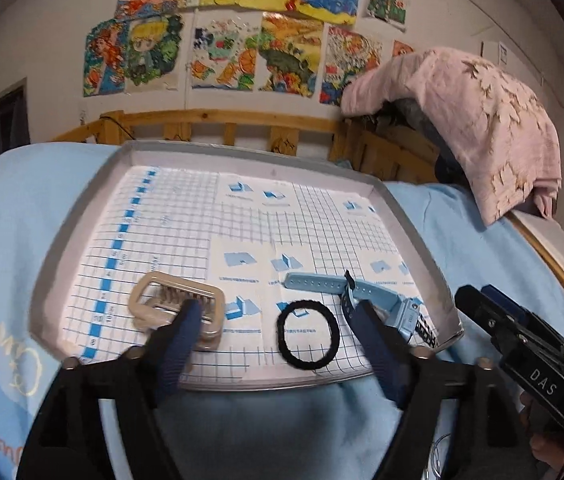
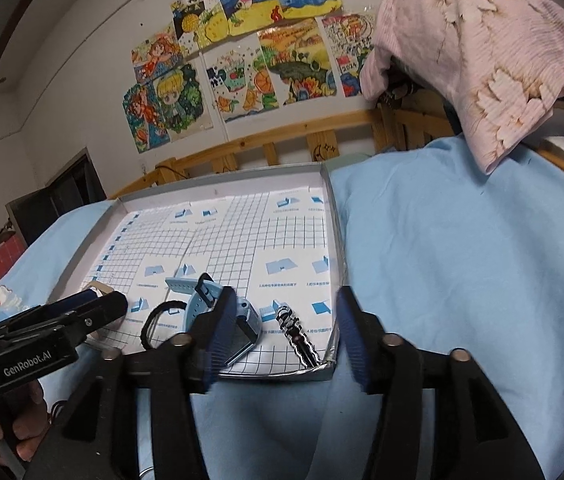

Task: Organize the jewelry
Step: 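Open the left tool over the tray while the right tool releases the striped keychain, then withdraw both open tools from the tray toward the remaining items, then grasp a small silver ring with the left tool while the right tool grasps the white beaded keychain, then carry the ring with the left tool while the right tool carries the white keychain to the tray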

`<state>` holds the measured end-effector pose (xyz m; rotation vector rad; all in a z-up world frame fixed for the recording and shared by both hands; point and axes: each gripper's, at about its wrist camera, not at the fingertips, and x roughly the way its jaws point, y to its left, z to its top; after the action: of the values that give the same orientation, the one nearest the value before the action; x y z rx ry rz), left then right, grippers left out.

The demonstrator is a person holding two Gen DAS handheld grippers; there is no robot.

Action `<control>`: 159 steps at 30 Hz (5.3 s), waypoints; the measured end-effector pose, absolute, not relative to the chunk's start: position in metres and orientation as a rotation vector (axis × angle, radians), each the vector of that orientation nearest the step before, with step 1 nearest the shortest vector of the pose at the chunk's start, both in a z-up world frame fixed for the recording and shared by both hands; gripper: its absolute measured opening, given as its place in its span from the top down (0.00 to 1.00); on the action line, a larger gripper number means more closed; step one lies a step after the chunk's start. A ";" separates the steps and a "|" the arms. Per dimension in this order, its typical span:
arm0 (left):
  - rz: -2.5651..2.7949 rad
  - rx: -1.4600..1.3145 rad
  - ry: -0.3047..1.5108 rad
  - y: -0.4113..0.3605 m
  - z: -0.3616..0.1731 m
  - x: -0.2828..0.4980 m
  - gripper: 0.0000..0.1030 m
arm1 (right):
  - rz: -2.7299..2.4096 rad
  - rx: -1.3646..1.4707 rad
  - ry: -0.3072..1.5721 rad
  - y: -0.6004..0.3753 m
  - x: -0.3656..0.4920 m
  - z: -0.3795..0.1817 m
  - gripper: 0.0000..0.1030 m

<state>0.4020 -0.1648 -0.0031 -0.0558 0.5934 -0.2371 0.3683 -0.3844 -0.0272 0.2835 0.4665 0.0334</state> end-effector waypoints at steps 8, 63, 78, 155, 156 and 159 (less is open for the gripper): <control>-0.200 -0.081 0.492 -0.150 0.015 0.370 0.00 | 0.011 0.245 0.397 -0.382 0.345 -0.014 0.20; -0.030 -0.097 0.388 -0.001 0.001 0.115 0.00 | 0.054 0.164 0.186 -0.275 0.084 0.010 0.04; -0.078 -0.070 0.485 -0.004 -0.010 0.149 0.00 | 0.052 0.148 0.311 -0.270 0.101 -0.003 0.04; -0.303 0.089 0.821 -0.045 -0.040 0.229 0.96 | 0.534 0.053 0.740 -0.218 0.243 -0.052 0.86; -0.317 0.104 0.812 -0.048 -0.036 0.227 0.96 | 0.534 0.060 0.735 -0.220 0.241 -0.050 0.86; -0.341 0.140 0.788 -0.054 -0.024 0.224 0.96 | 0.524 0.070 0.695 -0.224 0.229 -0.040 0.86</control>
<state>0.2237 -0.0541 -0.0241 0.1402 0.7880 -0.3409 0.2294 -0.2238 -0.0399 0.0700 0.6948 0.5239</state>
